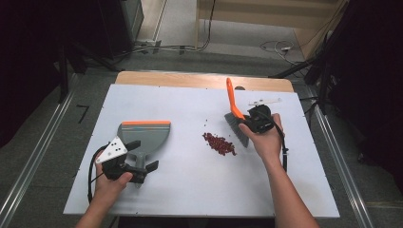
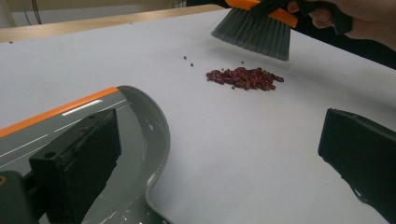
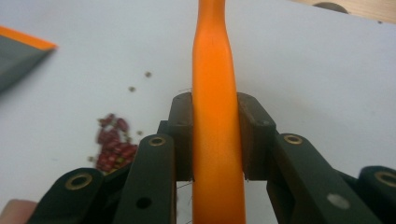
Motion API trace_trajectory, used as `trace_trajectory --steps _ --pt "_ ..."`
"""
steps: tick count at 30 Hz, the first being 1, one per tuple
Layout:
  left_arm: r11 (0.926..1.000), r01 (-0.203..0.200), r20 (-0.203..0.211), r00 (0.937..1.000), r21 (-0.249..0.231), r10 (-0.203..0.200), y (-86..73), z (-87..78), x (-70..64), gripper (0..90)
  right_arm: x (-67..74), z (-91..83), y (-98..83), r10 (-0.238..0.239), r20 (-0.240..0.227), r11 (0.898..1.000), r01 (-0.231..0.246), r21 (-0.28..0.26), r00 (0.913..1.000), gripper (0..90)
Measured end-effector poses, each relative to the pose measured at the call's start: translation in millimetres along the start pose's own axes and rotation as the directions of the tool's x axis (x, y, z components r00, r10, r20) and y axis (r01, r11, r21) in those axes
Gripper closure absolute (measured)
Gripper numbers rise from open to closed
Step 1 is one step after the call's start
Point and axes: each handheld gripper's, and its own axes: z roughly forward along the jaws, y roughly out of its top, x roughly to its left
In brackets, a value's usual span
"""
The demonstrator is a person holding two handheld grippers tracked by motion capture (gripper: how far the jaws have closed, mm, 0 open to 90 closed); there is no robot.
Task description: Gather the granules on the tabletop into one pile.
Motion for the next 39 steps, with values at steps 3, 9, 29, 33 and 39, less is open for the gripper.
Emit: trace_trajectory --steps 3,9,29,33,39 --pt "1.0000 -0.002 0.001 1.0000 0.001 0.002 0.1 0.4 -0.2 0.0 6.7 10.3 -4.9 -0.061 0.071 0.998 0.059 0.037 0.9956 68.9" --pt "1.0000 0.000 0.000 1.0000 0.001 0.000 -0.3 0.2 0.1 0.0 36.6 16.5 -7.6 -0.140 0.003 0.988 0.140 0.058 0.9901 69.0" --pt "1.0000 0.005 0.000 1.0000 -0.006 -0.005 -0.8 -2.2 3.1 0.0 45.5 68.4 34.0 -0.660 -0.059 0.751 0.657 -0.064 0.7491 69.0" --pt "1.0000 0.006 -0.002 1.0000 -0.005 -0.006 -0.8 -1.9 3.1 0.0 47.6 52.0 21.5 -0.687 -0.135 0.725 0.686 -0.064 0.7136 69.0" --pt "1.0000 -0.004 0.005 1.0000 0.000 0.004 -0.2 1.1 -1.2 0.0 41.1 25.3 17.3 -0.667 -0.142 0.745 0.656 -0.120 0.7317 69.0"
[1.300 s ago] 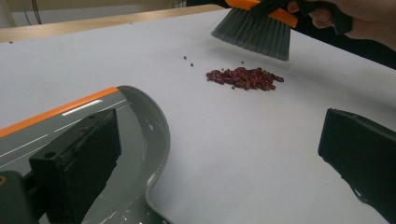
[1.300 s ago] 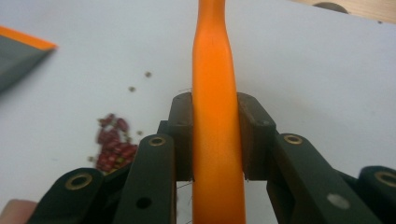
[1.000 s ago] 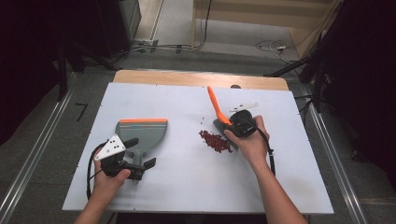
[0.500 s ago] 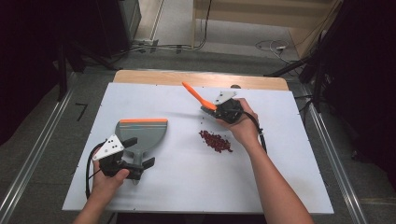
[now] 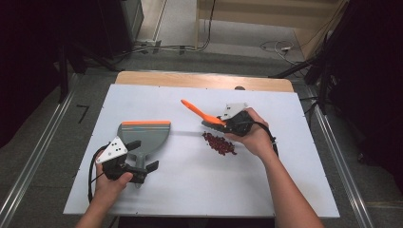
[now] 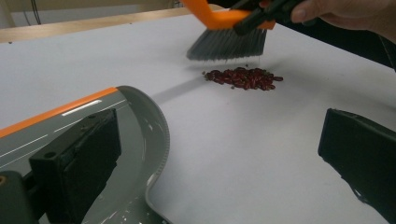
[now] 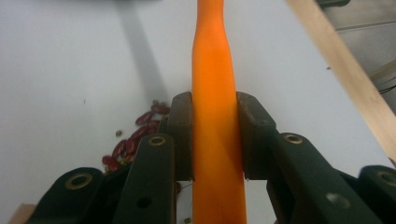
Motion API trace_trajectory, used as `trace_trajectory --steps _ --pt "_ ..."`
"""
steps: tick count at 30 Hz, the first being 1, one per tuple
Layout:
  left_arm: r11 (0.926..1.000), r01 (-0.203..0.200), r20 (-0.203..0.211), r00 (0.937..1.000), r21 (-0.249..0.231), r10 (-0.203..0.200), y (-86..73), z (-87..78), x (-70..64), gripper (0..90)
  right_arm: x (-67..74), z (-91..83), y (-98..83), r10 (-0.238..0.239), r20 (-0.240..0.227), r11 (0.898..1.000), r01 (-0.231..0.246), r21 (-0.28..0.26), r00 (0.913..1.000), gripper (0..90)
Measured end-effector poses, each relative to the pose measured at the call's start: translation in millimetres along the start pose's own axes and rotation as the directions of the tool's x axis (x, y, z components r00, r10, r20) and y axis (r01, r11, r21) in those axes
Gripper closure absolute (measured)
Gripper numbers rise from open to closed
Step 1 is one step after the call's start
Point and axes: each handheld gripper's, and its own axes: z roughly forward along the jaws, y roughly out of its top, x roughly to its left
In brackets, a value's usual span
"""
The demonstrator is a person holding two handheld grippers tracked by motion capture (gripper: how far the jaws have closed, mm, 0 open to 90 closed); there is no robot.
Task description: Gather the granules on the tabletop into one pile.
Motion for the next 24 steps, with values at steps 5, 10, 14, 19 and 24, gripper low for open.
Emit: trace_trajectory --steps 5,10,14,19,24 --pt "1.0000 0.003 -0.001 1.0000 0.003 -0.003 -0.4 0.6 -0.7 0.0 -4.9 3.7 -0.4 0.014 0.058 1.000 -0.015 0.011 0.9982 68.9" --pt "1.0000 0.005 0.000 1.0000 0.003 -0.005 -1.1 0.4 2.2 0.0 0.0 12.9 -11.2 0.042 0.061 0.997 -0.046 0.065 0.9973 68.9" --pt "1.0000 0.004 0.002 1.0000 0.008 -0.004 -0.9 2.2 2.1 0.0 13.6 6.7 -15.9 0.040 0.037 0.998 -0.042 0.053 0.9985 69.0" --pt "0.9999 -0.005 0.005 1.0000 0.011 0.005 -0.4 4.3 -0.6 0.0 18.0 -9.6 -18.6 0.092 0.074 0.995 -0.094 0.024 0.9930 68.9" --pt "0.9999 -0.004 0.004 1.0000 0.012 0.004 -0.2 4.5 -1.0 0.0 18.7 -22.9 -27.1 0.158 0.136 0.986 -0.163 0.025 0.9781 68.9"
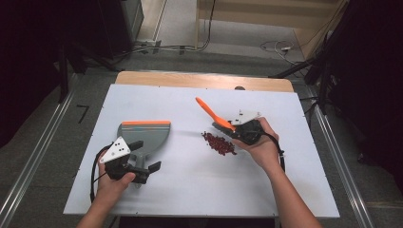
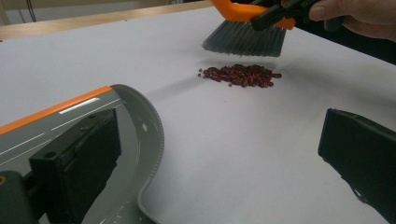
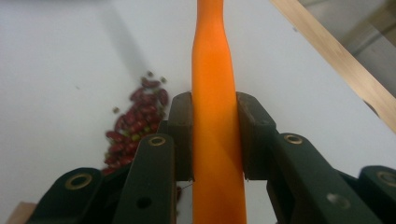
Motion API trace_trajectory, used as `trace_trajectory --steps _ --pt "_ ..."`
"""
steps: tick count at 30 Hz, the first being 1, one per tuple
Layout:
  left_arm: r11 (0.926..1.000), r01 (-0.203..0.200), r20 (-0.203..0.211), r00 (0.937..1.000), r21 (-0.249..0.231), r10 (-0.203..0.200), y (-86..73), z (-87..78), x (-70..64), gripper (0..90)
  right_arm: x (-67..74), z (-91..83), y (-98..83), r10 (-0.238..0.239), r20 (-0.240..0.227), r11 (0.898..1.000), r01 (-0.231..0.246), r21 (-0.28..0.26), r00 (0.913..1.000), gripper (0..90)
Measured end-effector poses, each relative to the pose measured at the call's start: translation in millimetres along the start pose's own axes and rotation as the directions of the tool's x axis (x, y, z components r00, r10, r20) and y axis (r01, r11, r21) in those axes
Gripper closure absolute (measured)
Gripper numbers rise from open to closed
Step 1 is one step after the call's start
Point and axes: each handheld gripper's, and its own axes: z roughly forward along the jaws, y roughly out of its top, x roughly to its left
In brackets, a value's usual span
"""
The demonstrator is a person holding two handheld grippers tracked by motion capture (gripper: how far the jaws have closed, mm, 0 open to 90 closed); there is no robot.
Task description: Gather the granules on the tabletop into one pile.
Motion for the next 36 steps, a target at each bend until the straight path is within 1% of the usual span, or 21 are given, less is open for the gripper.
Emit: trace_trajectory --steps 2,4,5,6,7,8,9,11,13,15,16,21,22,25,29,31,32,33,34,35,36 --pt "1.0000 0.000 0.000 1.0000 0.000 0.000 -0.1 0.3 -0.2 0.0 -1.0 -0.3 -6.9 0.068 0.051 0.997 -0.070 0.030 0.9963 68.9" --pt "1.0000 -0.001 0.000 1.0000 0.001 0.001 -0.1 0.3 -0.1 0.0 -1.4 0.8 -12.6 0.138 0.092 0.988 -0.144 0.058 0.9862 68.9" --pt "1.0000 -0.001 0.000 1.0000 0.001 0.001 -0.2 0.5 -0.2 0.0 -0.6 1.5 -15.7 0.171 0.099 0.982 -0.178 0.062 0.9802 68.9" --pt "1.0000 -0.002 -0.002 1.0000 0.003 0.002 -0.1 0.6 -0.1 0.0 0.9 1.0 -17.8 0.247 0.081 0.968 -0.250 0.031 0.9658 68.9" --pt "1.0000 -0.003 -0.001 1.0000 0.003 0.003 -0.2 0.9 -0.1 0.0 3.1 0.9 -17.8 0.269 0.089 0.962 -0.272 0.029 0.9592 68.9" --pt "1.0000 -0.003 -0.001 1.0000 0.003 0.003 -0.2 1.1 -0.2 0.0 7.4 0.8 -15.9 0.278 0.109 0.958 -0.283 0.035 0.9543 68.9" --pt "1.0000 -0.001 0.000 1.0000 0.004 0.001 -0.2 1.4 -0.5 0.0 9.1 1.4 -14.2 0.267 0.109 0.962 -0.272 0.037 0.9576 69.0" --pt "1.0000 -0.004 0.000 1.0000 0.004 0.004 -0.2 2.0 -1.2 0.0 13.3 2.5 -10.3 0.296 0.086 0.953 -0.300 0.037 0.9512 69.0" --pt "1.0000 -0.007 0.001 1.0000 0.006 0.006 -0.1 2.3 -1.6 0.0 16.5 3.8 -5.9 0.303 0.089 0.951 -0.307 0.042 0.9488 69.0" --pt "1.0000 -0.006 0.001 1.0000 0.006 0.006 0.0 2.2 -1.8 0.0 17.1 4.2 -3.2 0.315 0.069 0.948 -0.318 0.023 0.9464 69.0" --pt "1.0000 -0.007 0.000 1.0000 0.005 0.007 0.0 2.0 -1.6 0.0 17.4 3.3 -1.6 0.327 0.071 0.944 -0.329 0.016 0.9422 69.0" --pt "1.0000 -0.005 -0.002 1.0000 0.005 0.005 -0.5 1.4 -0.7 0.0 12.9 -6.8 -0.8 0.354 0.104 0.935 -0.354 -0.018 0.9294 68.9" --pt "1.0000 -0.005 -0.002 1.0000 0.005 0.005 -0.4 1.4 -0.6 0.0 11.1 -8.4 -2.3 0.351 0.118 0.936 -0.352 -0.015 0.9289 69.0" --pt "1.0000 -0.005 -0.003 1.0000 0.003 0.005 0.0 1.1 -0.6 0.0 8.4 -10.3 -8.8 0.370 0.149 0.927 -0.374 0.002 0.9170 69.0" --pt "1.0000 -0.006 -0.004 1.0000 0.005 0.006 0.3 1.4 -1.0 0.0 11.1 -6.0 -17.3 0.396 0.163 0.914 -0.405 0.025 0.9038 69.0" --pt "0.9999 -0.008 -0.001 1.0000 0.006 0.008 0.3 2.6 -1.6 0.0 16.4 -4.3 -17.9 0.416 0.141 0.906 -0.422 0.014 0.8982 69.0" --pt "0.9999 -0.008 0.000 1.0000 0.006 0.008 0.3 3.2 -2.1 0.0 19.2 -3.9 -16.1 0.408 0.146 0.910 -0.415 0.018 0.9011 69.1" --pt "0.9999 -0.010 0.000 0.9999 0.007 0.010 0.4 3.6 -2.5 0.0 20.9 -3.6 -14.1 0.392 0.150 0.916 -0.400 0.023 0.9074 69.0" --pt "0.9999 -0.011 0.001 0.9999 0.007 0.011 0.4 4.0 -2.9 0.0 21.6 -3.9 -12.9 0.404 0.127 0.913 -0.409 0.015 0.9062 69.0" --pt "0.9999 -0.012 0.003 0.9999 0.006 0.012 0.3 4.3 -3.3 0.0 21.9 -4.6 -12.2 0.423 0.098 0.905 -0.426 0.004 0.9005 69.0" --pt "0.9999 -0.013 0.003 0.9999 0.008 0.013 0.4 4.2 -3.4 0.0 22.1 -5.7 -11.4 0.427 0.096 0.903 -0.429 0.001 0.8993 69.0"
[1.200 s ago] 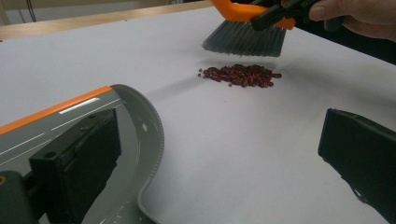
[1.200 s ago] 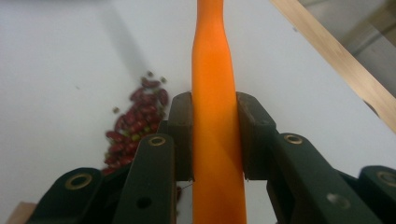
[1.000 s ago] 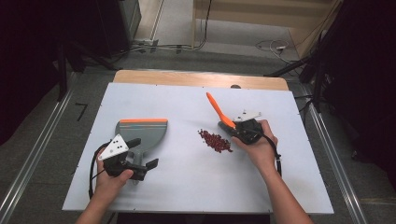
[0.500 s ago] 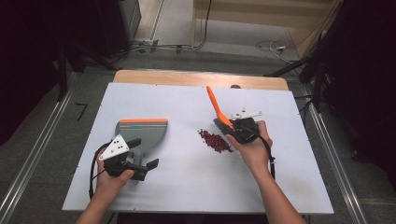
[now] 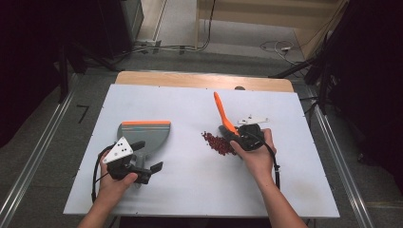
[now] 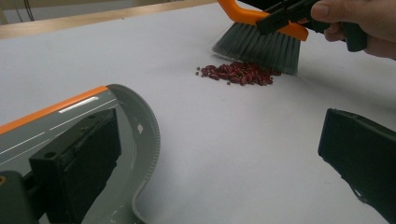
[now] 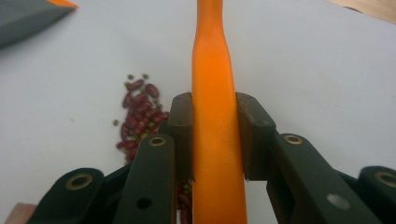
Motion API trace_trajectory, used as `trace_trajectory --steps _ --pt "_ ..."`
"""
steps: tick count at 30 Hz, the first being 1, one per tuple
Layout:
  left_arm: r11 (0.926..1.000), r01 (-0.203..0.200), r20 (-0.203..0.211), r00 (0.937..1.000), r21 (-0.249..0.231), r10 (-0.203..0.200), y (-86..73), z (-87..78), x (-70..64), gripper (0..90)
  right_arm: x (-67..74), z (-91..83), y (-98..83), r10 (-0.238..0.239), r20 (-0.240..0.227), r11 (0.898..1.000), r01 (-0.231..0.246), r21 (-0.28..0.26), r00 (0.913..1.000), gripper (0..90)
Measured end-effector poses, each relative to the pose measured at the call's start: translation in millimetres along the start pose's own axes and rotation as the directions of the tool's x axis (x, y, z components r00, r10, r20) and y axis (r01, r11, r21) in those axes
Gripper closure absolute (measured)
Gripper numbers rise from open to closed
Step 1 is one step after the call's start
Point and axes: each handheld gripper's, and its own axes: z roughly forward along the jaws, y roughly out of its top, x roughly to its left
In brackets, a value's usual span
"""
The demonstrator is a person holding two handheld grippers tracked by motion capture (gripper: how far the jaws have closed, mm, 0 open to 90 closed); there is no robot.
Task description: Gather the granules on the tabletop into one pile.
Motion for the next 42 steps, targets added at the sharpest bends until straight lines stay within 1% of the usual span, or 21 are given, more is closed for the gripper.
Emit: trace_trajectory --steps 1,4,6,9,10,14,16,19,23,27,31,33,36,38,41,42 --pt "1.0000 0.001 0.002 1.0000 -0.002 -0.001 -0.1 0.0 0.2 0.0 0.5 -1.2 0.7 -0.006 0.010 1.000 0.006 -0.004 0.9999 69.0" --pt "1.0000 0.001 -0.002 1.0000 0.000 -0.001 -0.2 -0.8 1.3 0.0 -3.2 -7.3 1.0 0.016 0.011 1.000 -0.016 -0.020 0.9998 69.0" --pt "1.0000 0.004 -0.005 1.0000 -0.001 -0.004 -0.4 -1.1 2.2 0.0 -7.0 -13.0 -0.4 0.019 0.020 0.999 -0.019 -0.032 0.9996 69.0" --pt "1.0000 0.003 -0.011 0.9999 -0.002 -0.003 -0.2 -1.6 3.4 0.0 -14.1 -23.2 -4.5 0.031 0.014 0.999 -0.030 -0.045 0.9994 69.0" --pt "0.9999 0.005 -0.011 0.9999 -0.009 -0.005 -0.4 -1.8 3.3 0.0 -16.8 -26.7 -6.5 0.033 0.012 0.998 -0.032 -0.054 0.9994 69.0" --pt "0.9998 0.006 -0.021 0.9998 -0.018 -0.007 -0.2 -5.3 3.8 0.0 -30.6 -40.3 -15.1 0.070 -0.019 0.995 -0.072 -0.076 0.9973 69.0" --pt "0.9996 0.011 -0.025 0.9996 -0.025 -0.011 0.0 -7.0 4.5 0.0 -36.8 -47.3 -20.2 0.084 -0.026 0.992 -0.086 -0.087 0.9961 69.0" --pt "0.9993 0.013 -0.027 0.9995 -0.036 -0.014 0.1 -8.9 5.4 0.0 -45.5 -57.9 -29.0 0.100 -0.059 0.988 -0.106 -0.111 0.9932 69.0" --pt "0.9987 0.016 -0.029 0.9994 -0.048 -0.017 0.2 -10.8 6.2 0.0 -54.6 -70.9 -42.0 0.101 -0.083 0.985 -0.112 -0.134 0.9913 69.0" --pt "0.9983 0.017 -0.034 0.9992 -0.056 -0.019 0.0 -13.1 7.6 0.0 -62.5 -80.2 -55.1 0.111 -0.097 0.982 -0.124 -0.144 0.9891 69.0" --pt "0.9970 0.028 -0.037 0.9988 -0.072 -0.031 -0.7 -16.1 9.1 0.0 -69.2 -87.4 -66.3 0.124 -0.094 0.981 -0.136 -0.139 0.9878 69.0" --pt "0.9963 0.036 -0.040 0.9984 -0.078 -0.039 -1.0 -16.9 9.3 0.0 -72.8 -90.2 -71.1 0.135 -0.097 0.979 -0.147 -0.138 0.9862 69.0" --pt "0.9960 0.037 -0.040 0.9984 -0.081 -0.040 -1.6 -18.0 10.3 0.0 -78.9 -93.0 -77.5 0.151 -0.120 0.975 -0.168 -0.147 0.9813 69.0" --pt "0.9945 0.051 -0.037 0.9978 -0.091 -0.054 -2.4 -18.6 11.4 0.0 -82.3 -94.6 -81.0 0.159 -0.129 0.973 -0.178 -0.148 0.9788 69.0" --pt "0.9923 0.064 -0.036 0.9970 -0.106 -0.068 -3.6 -20.4 13.1 0.0 -88.9 -96.4 -86.2 0.176 -0.149 0.968 -0.199 -0.155 0.9730 69.0" --pt "0.9921 0.061 -0.038 0.9971 -0.110 -0.066 -3.9 -21.0 13.4 0.0 -91.4 -97.0 -87.9 0.178 -0.162 0.966 -0.204 -0.161 0.9706 69.0"
